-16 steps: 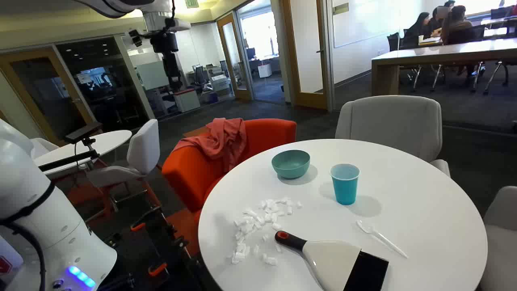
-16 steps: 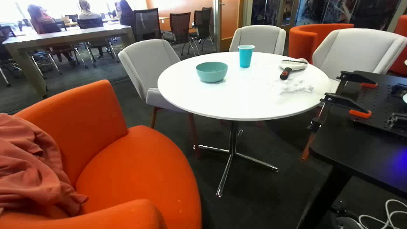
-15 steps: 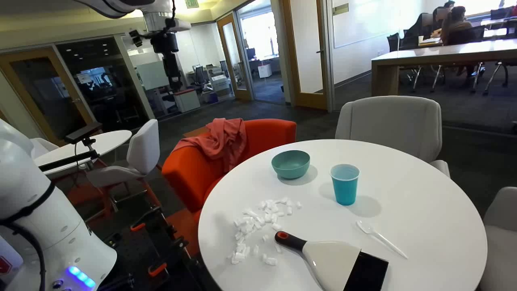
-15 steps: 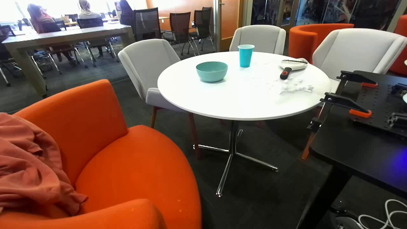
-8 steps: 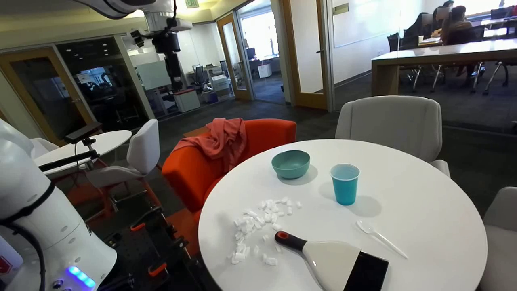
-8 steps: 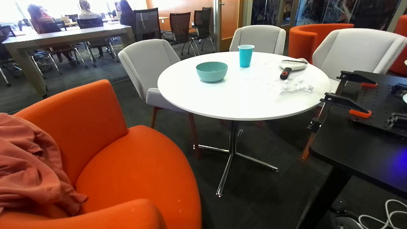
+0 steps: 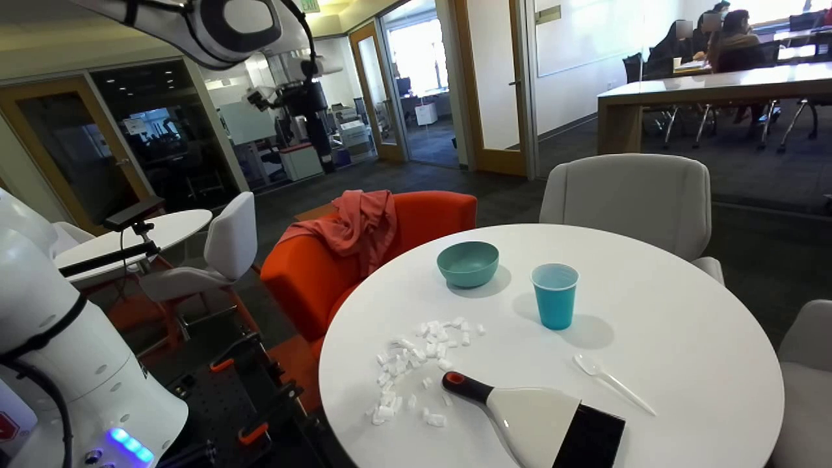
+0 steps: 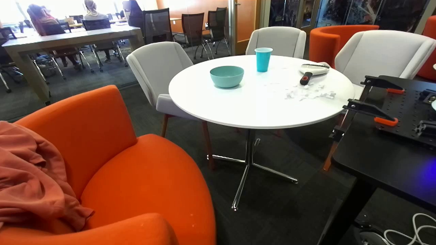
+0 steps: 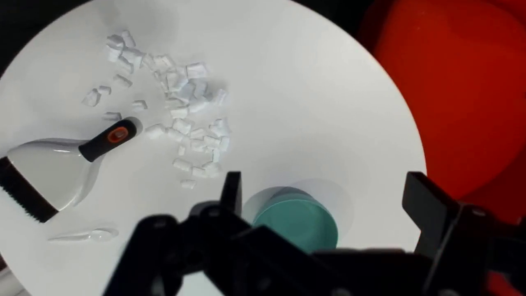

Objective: Pick up a white thing from the table and put it in the cup

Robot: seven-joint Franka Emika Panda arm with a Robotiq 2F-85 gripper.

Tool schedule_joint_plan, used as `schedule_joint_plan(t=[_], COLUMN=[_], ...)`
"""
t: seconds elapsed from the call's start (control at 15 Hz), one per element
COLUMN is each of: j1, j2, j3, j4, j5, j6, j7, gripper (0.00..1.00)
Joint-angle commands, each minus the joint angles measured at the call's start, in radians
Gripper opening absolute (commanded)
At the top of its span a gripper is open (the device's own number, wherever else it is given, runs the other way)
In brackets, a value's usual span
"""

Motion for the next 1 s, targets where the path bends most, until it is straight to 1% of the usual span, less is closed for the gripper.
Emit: schedule_joint_plan(t=[0.0, 0.2, 0.33, 0.4, 0.53, 0.6, 0.67, 0.73, 0.8, 0.93], j1=[-0.033, -0.058, -0.076, -0.081, -0.079, -0.074, -0.066, -0.082, -0.086, -0.087], j2=[0.002, 0.045, 0.084, 0.106, 0.156, 0.184, 0.204, 0.165, 0.181, 0.185], j3=[-0.04, -0.096, -0.133, -0.156, -0.204, -0.227, -0.245, -0.216, -0.224, -0.222], j4=[-0.146, -0.248, -0.298, -0.315, -0.331, -0.328, -0.318, -0.331, -0.33, -0.328], j5=[-0.008, 0.042, 0.074, 0.108, 0.219, 0.291, 0.378, 0.274, 0.292, 0.286], j6=[0.226, 0.402, 0.504, 0.547, 0.618, 0.635, 0.628, 0.602, 0.604, 0.604], j7=[0.002, -0.034, -0.046, -0.07, -0.14, -0.189, -0.25, -0.177, -0.204, -0.2], gripper=[1.0, 1.0, 1.0, 1.0, 1.0, 1.0, 1.0, 1.0, 1.0, 1.0])
